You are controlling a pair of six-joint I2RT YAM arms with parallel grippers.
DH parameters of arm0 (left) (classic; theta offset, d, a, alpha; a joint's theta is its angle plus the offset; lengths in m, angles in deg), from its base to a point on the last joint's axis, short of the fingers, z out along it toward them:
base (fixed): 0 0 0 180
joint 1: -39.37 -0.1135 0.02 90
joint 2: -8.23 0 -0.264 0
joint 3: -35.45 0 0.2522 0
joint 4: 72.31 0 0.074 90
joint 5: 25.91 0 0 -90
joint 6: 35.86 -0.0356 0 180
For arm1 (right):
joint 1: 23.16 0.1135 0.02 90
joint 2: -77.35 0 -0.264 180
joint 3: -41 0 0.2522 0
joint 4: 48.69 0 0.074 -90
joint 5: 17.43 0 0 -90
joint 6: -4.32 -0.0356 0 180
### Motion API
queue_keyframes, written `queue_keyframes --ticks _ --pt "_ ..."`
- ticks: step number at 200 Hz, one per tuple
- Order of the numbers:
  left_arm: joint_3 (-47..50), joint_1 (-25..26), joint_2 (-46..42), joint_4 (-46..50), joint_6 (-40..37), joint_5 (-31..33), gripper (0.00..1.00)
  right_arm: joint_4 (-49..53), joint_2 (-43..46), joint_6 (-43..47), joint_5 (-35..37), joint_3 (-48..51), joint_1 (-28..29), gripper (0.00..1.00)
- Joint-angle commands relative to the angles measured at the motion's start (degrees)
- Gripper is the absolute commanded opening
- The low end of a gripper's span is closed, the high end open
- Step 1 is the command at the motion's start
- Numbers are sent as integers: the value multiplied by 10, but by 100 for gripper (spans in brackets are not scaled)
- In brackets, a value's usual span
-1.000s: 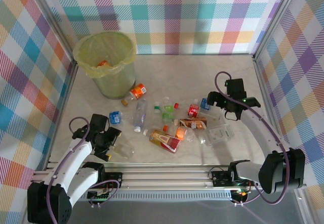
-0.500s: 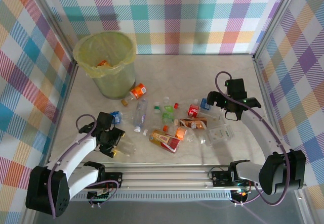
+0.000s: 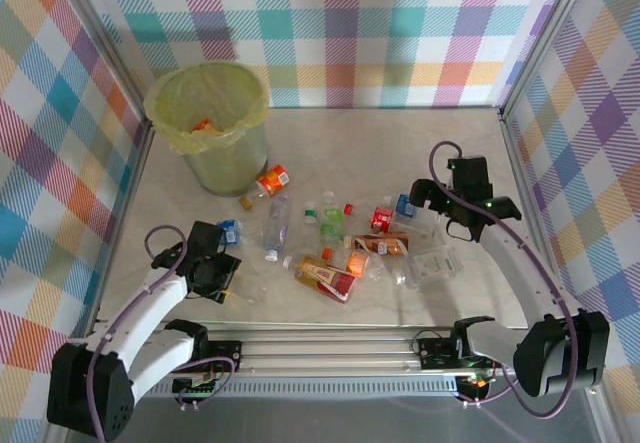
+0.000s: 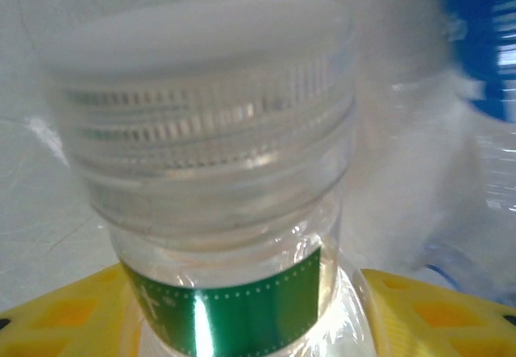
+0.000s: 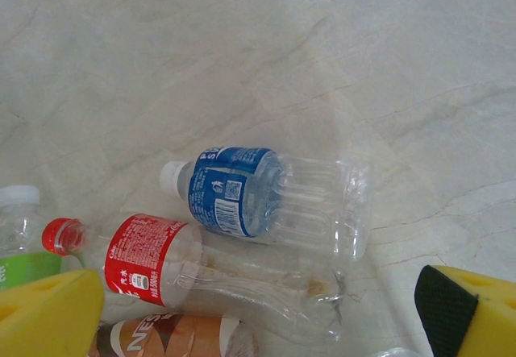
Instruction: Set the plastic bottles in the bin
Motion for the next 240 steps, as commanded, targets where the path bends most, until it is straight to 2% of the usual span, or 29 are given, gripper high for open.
queue_keyframes --ticks 1,55,100,145,180,240 --pt "-46 6 -38 55 -28 50 51 5 20 -5 4 6 2 100" --pt "-171 6 -78 98 -127 115 49 28 16 -5 12 -15 3 100" --pt "-277 6 -57 78 -211 120 47 30 19 -38 31 -21 3 100" --pt "-399 5 20 -1 -301 132 46 39 20 -48 48 -30 2 100" --pt "-507 -1 113 -62 -366 131 44 61 20 -60 45 -42 2 100" --pt "-751 -73 323 -91 -441 98 44 76 27 -88 39 -51 2 100"
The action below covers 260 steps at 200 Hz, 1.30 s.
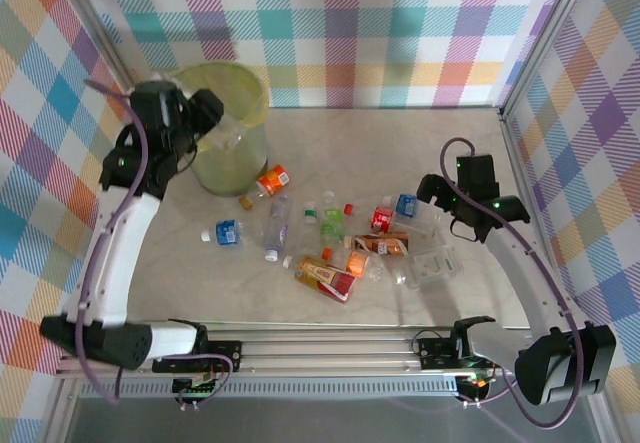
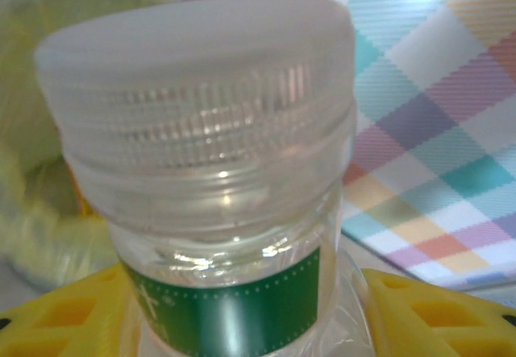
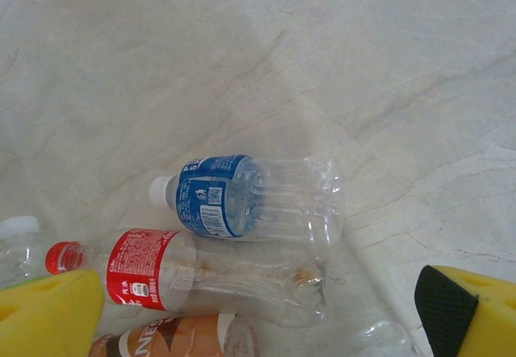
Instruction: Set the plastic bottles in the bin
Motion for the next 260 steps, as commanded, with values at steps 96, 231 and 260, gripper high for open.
queue_keyframes --ticks 96,231,260 --pt "-306 -88 299 9 -155 -43 44 65 -10 -82 -21 -41 1 100" --pt "-335 -94 430 73 -235 -71 48 151 -20 -122 -11 -40 -30 100" --pt "-320 -94 439 67 -231 -80 51 148 -6 -128 -11 -18 -35 100"
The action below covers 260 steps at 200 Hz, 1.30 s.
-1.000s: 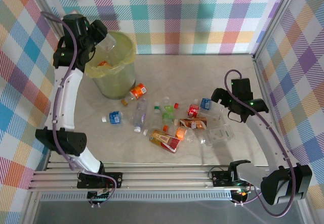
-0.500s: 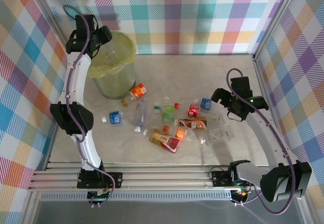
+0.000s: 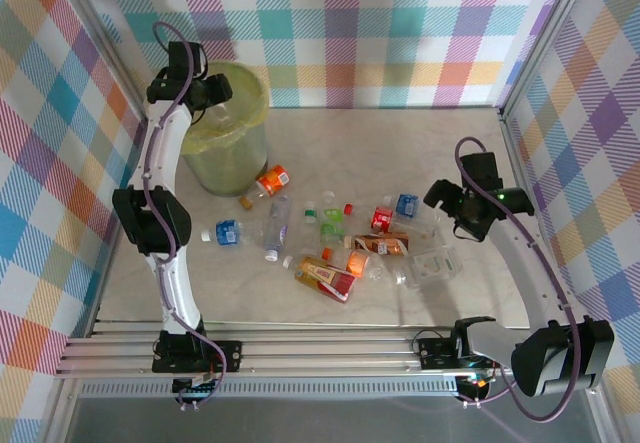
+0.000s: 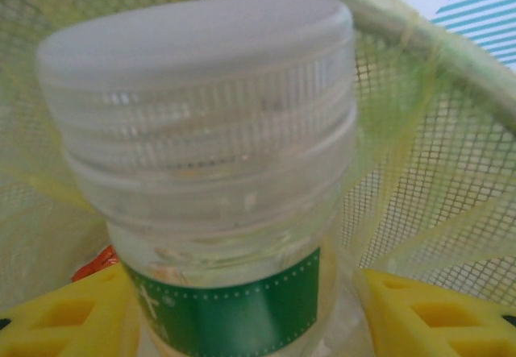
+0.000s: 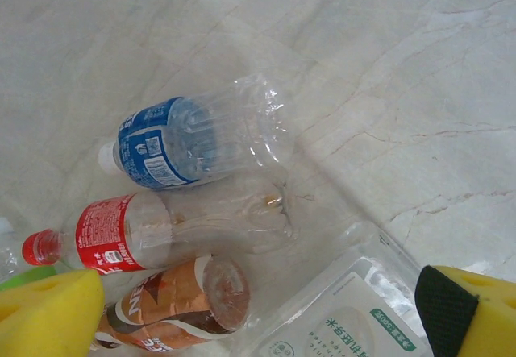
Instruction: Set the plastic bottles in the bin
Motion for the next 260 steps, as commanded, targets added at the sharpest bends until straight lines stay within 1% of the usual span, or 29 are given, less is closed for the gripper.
queue_keyframes --ticks 1,37,72,87,116,153,197,222,230,243,260 --pt "3 -4 3 1 -7 -14 51 16 16 -14 1 17 -5 100" --pt "4 -3 19 5 2 -16 58 11 26 -17 5 29 -9 100" --pt "4 -3 24 12 5 -17 74 6 31 -15 6 39 -10 100" --pt "3 -3 22 13 10 -16 78 -2 34 -15 3 44 -10 100" --pt "-3 -3 15 16 18 -9 82 -10 36 -12 0 48 -11 100" --pt "-23 -3 -2 30 30 -5 84 -15 34 0 -6 42 -11 100" --pt "-25 0 -68 32 57 4 91 -30 35 19 -19 45 -11 100" --pt "-22 8 -115 41 69 19 100 -39 35 27 -26 48 -11 100" --pt "-16 9 -134 44 77 22 100 -43 35 31 -28 49 -11 100" --pt "5 14 -169 45 94 24 100 -49 36 39 -30 53 -11 100" --pt "70 26 -233 24 115 27 100 -52 34 48 -28 53 -12 100"
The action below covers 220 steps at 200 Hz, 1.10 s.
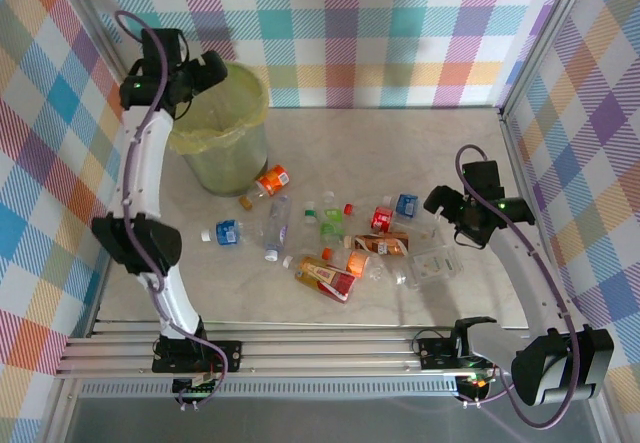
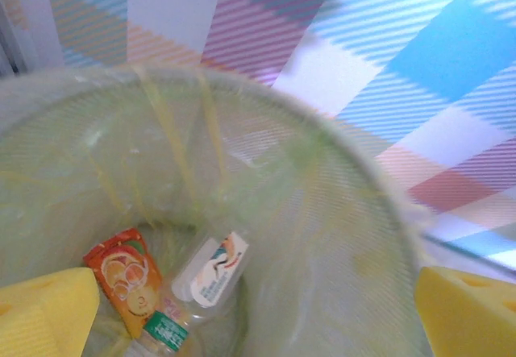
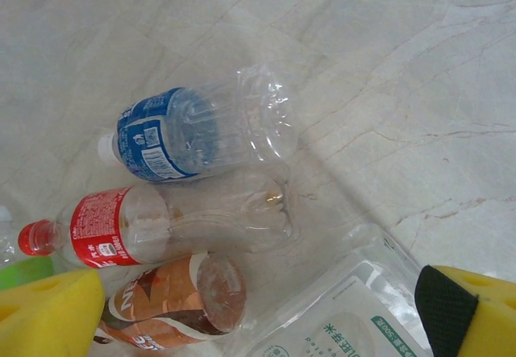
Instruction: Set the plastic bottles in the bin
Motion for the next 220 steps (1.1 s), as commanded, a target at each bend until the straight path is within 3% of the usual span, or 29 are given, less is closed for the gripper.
queue_keyframes --ticks 1,66,120,166,220 --pt "61 16 -95 -9 39 14 100 -14 8 23 -8 9 -3 100" --pt "464 64 -415 -137 205 83 100 -13 -4 47 -2 -4 -3 100" --pt "684 70 -613 -70 358 136 100 -17 -12 51 -2 -5 -3 100" --pt "790 71 -642 -26 418 94 100 -24 -24 48 -7 -7 -3 100" --pt "886 71 -568 -135 462 22 100 -25 -25 46 -11 2 -3 100"
